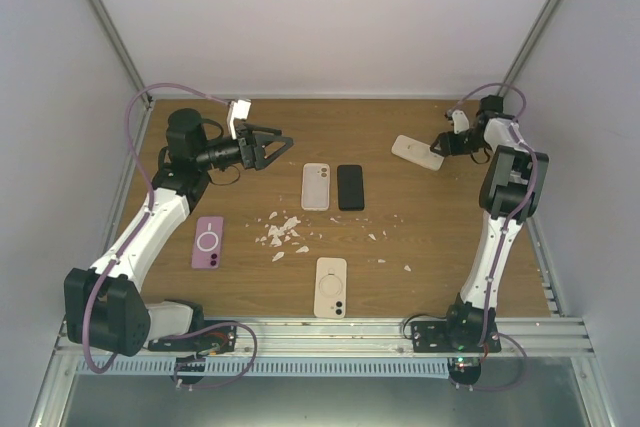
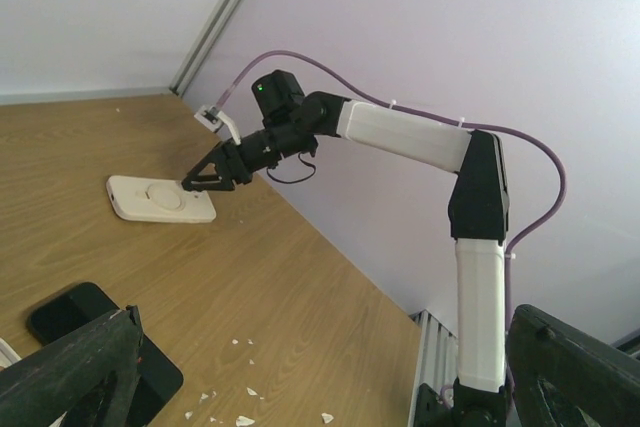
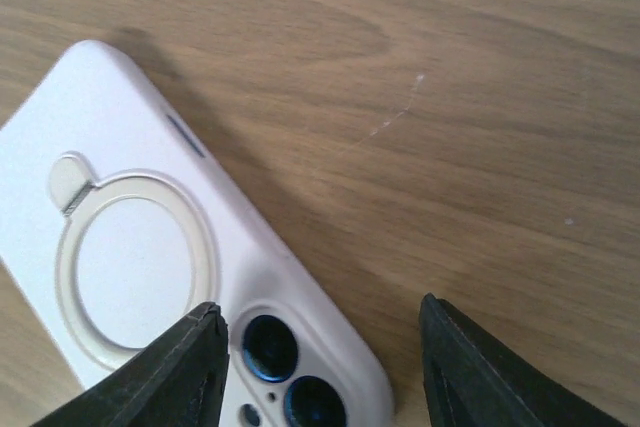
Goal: Take the phone out of the phone case
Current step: Pick up the phone at the center of the board.
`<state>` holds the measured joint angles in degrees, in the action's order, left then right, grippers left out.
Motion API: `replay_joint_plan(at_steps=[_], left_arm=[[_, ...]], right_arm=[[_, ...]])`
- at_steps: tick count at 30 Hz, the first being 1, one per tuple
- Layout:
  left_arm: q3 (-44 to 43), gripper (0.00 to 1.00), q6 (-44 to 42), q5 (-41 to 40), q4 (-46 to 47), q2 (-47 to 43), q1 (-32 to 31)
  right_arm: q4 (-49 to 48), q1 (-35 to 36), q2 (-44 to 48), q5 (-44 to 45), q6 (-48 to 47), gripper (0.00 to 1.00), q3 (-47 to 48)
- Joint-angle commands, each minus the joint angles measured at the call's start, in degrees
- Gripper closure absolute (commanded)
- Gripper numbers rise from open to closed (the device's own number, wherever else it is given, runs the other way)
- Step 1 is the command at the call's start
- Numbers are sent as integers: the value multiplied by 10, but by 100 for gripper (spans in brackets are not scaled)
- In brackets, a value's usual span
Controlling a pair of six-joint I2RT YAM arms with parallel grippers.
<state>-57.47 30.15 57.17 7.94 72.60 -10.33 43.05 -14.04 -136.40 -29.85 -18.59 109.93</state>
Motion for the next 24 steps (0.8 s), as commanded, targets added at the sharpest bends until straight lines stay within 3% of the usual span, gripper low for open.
replay_joint_plan(at_steps=[1,4,7,8,12,17,24], left_arm=[[4,1,-4,3,26,-4,3],[4,1,-1,4,28,-4,4],[4,1,1,5,29,-4,3],[4,1,2,5,30,-3,4],[8,1,4,5,35,-3,4],[10,1,9,6,40,-2,4],[9,1,8,7,39,-5,4]], right_arm=[[25,-5,-9,-58,9,48,-31],[33,-5,1,-92,19,57,-63],[48,-5,13,-126,28,57,-85],[48,-5,22,-130,32,53,-95],[-4,3,84,-79,34,21,-143],[-58,45,135,51,17,2,-183],[-70,101,110,182,-28,0,-167]])
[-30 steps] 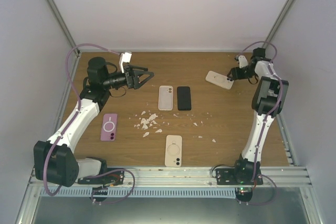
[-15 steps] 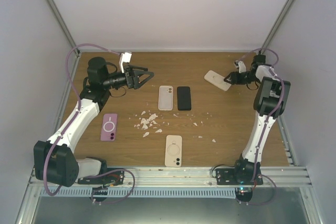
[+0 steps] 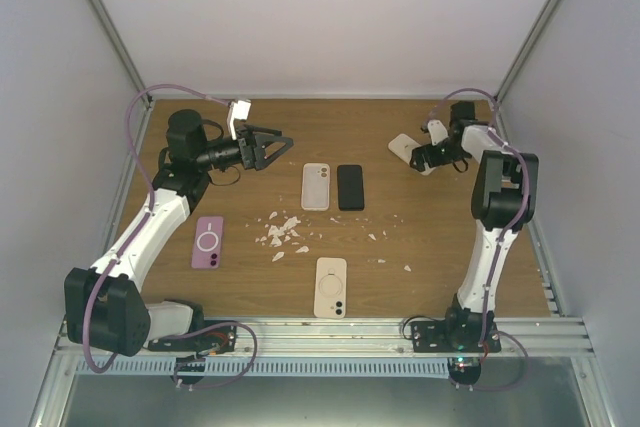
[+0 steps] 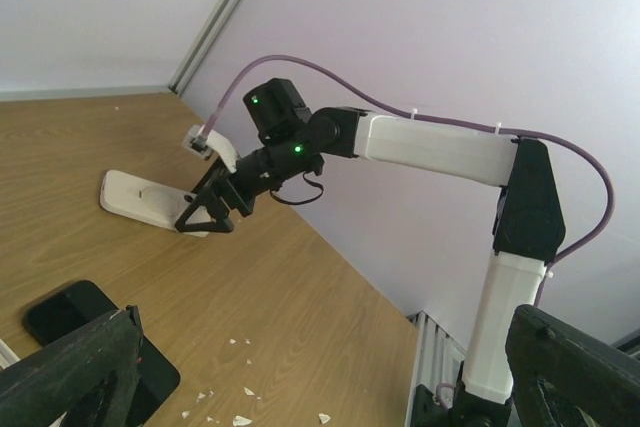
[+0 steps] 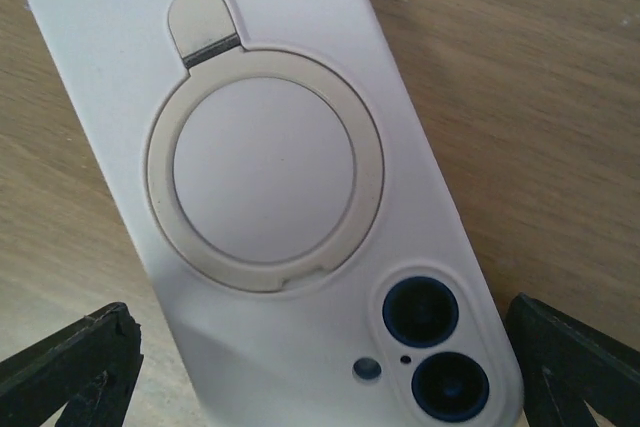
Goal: Take the phone out of the phone case
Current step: Pick up the phone at the center of the board.
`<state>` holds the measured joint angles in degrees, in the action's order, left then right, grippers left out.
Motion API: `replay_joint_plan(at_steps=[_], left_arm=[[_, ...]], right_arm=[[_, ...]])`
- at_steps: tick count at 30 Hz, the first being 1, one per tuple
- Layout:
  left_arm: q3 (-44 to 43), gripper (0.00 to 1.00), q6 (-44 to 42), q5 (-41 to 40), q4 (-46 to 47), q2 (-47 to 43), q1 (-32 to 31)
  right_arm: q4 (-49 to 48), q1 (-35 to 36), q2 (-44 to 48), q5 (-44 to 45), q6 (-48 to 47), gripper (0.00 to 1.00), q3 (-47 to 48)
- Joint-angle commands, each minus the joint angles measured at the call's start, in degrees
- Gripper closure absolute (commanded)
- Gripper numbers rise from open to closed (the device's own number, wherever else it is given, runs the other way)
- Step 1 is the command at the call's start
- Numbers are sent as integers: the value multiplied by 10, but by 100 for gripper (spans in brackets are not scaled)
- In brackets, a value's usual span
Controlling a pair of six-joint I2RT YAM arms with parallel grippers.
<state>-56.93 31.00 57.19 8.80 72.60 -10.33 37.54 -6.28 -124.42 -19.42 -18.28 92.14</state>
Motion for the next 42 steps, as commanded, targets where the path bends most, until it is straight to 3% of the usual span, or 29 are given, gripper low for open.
replay_joint_plan(at_steps=[1,18,24,31,42], left_arm=[[4,1,-1,7,31,-5,3],[6,1,1,7,34,-3,3],[6,1,-5,4,26,-5,5],[3,1,-8,3,24,-1,5],[-8,1,-47,-5,-9,-3,0]], right_arm=[[-10,25,-19,83,-32,0,20],[61,53,-122,55,-90,1,132],[70,53,-124,69,-93,18,124],[130,52,-62,-30,-80,35,141],[231,37,16,-193,-89,42,133]])
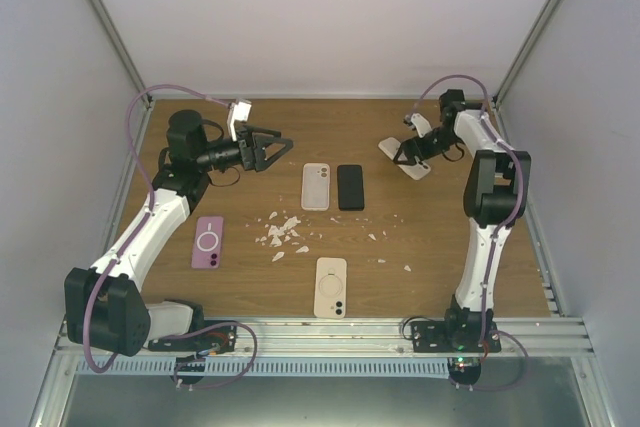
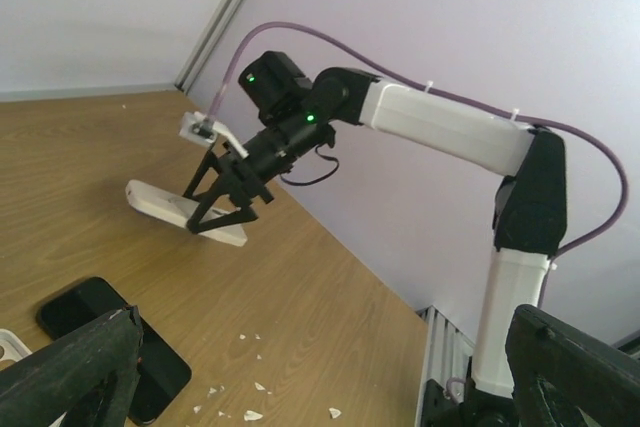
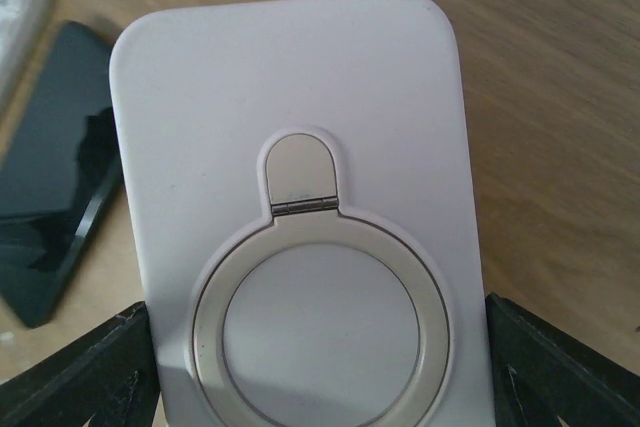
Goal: Take the phone out of the phone case
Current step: Pick up the phone at the center of the board, then adjust the phone.
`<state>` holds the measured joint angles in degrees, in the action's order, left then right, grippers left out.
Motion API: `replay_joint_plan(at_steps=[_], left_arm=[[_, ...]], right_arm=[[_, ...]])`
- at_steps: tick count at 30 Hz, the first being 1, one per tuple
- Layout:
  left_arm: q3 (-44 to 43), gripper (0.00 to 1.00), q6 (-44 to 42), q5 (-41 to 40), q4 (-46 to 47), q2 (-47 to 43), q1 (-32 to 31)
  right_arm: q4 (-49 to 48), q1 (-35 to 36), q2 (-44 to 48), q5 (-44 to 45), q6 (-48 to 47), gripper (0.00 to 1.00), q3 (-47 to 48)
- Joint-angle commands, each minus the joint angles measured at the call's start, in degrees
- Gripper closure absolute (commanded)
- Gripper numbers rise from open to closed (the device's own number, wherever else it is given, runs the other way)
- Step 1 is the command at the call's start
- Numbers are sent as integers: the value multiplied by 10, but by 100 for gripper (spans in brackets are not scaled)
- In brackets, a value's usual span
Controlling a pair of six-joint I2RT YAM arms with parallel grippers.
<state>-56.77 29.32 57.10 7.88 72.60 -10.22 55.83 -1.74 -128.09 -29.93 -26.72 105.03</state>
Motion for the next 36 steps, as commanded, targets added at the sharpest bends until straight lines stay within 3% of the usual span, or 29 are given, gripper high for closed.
replay_joint_plan(at_steps=[1,5,8,14,21,28,36], left_arm=[[-13,1,-38,-6,-5,-2,-3],[-31,1,-97,-14,-47,2,-20],[-66,1,-207,-47,-131,6,-50],[-163,1,-526,-143,-333,34,-111],[-187,1,-860,-260,-444,34,-178],[-184,2,-1024,-362,-474,44,-247],[-149,7,-1106,-440,-450,56,-302]], right_arm=[[59,-8,60,-102,-9,42,3],[103,-9,84,-164,-28,42,-7],[128,-8,103,-207,-39,43,-25],[156,11,148,-258,-59,46,-71],[158,72,198,-282,-58,47,-128],[142,143,230,-286,-35,47,-163],[137,209,248,-289,-16,47,-175]])
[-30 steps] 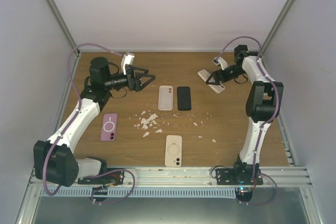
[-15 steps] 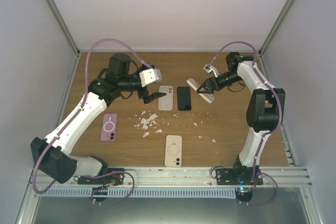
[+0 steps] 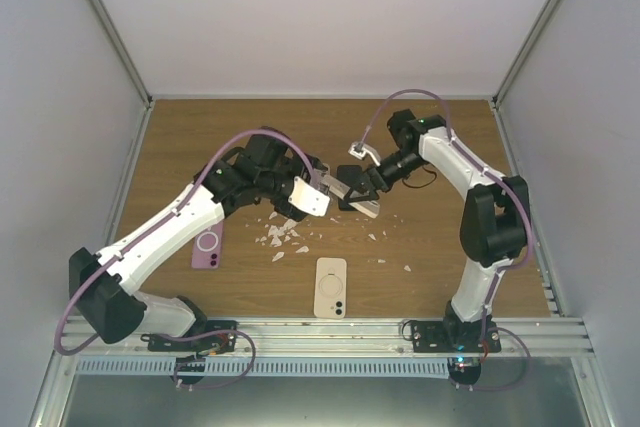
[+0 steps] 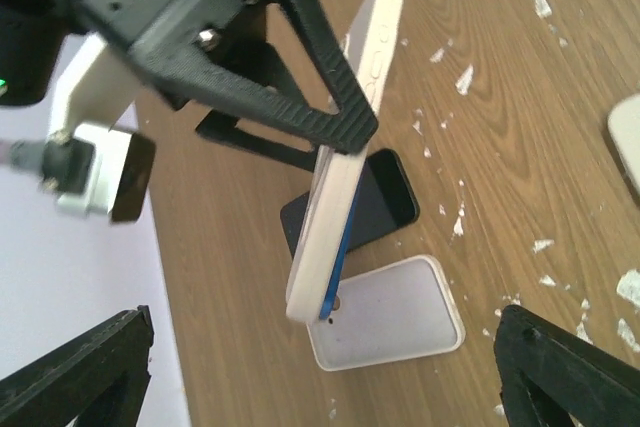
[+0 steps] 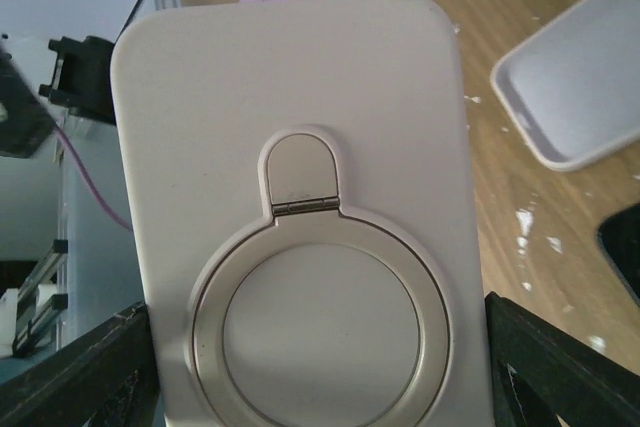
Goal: Take the phone out of the phone case
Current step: Adjust the phone.
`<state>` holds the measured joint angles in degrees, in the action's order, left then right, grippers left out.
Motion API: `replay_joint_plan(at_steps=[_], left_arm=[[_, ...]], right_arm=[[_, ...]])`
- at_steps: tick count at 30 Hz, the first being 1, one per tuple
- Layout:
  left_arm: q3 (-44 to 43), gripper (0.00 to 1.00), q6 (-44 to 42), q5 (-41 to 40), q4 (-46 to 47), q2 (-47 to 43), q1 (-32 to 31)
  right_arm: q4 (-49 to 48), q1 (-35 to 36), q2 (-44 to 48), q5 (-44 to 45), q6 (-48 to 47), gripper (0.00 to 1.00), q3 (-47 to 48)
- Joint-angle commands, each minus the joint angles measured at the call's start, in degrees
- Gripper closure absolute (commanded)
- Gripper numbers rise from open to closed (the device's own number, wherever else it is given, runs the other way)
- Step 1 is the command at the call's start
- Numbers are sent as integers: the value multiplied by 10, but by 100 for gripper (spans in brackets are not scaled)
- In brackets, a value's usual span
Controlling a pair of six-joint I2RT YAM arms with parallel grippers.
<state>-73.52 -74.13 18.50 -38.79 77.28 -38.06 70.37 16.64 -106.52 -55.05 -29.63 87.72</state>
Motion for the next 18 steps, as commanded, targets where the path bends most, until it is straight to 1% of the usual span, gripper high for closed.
replay_joint_plan(at_steps=[1,5,10,13,14,15,17,18], left_arm=[[23,8,-77,-60,23,11,-31],[39,17,-100,-86,33,18,-48],[60,35,-118,-115,66,14,-54],[64,51,-117,-121,67,8,-55],[63,61,-112,-118,66,6,-55],[62,70,-104,-114,63,5,-55],[60,82,-84,-101,63,0,-55],[58,86,-72,-93,63,-2,-55]], right_arm=[[-8,32,34,-39,16,47,-2],[-8,55,41,-39,21,47,-6],[-7,64,54,-44,23,48,-19],[-7,64,61,-47,24,48,-26],[-6,64,62,-49,24,48,-27],[-6,64,62,-52,24,48,-27],[-2,64,62,-61,22,48,-28],[0,64,61,-65,21,48,-26]])
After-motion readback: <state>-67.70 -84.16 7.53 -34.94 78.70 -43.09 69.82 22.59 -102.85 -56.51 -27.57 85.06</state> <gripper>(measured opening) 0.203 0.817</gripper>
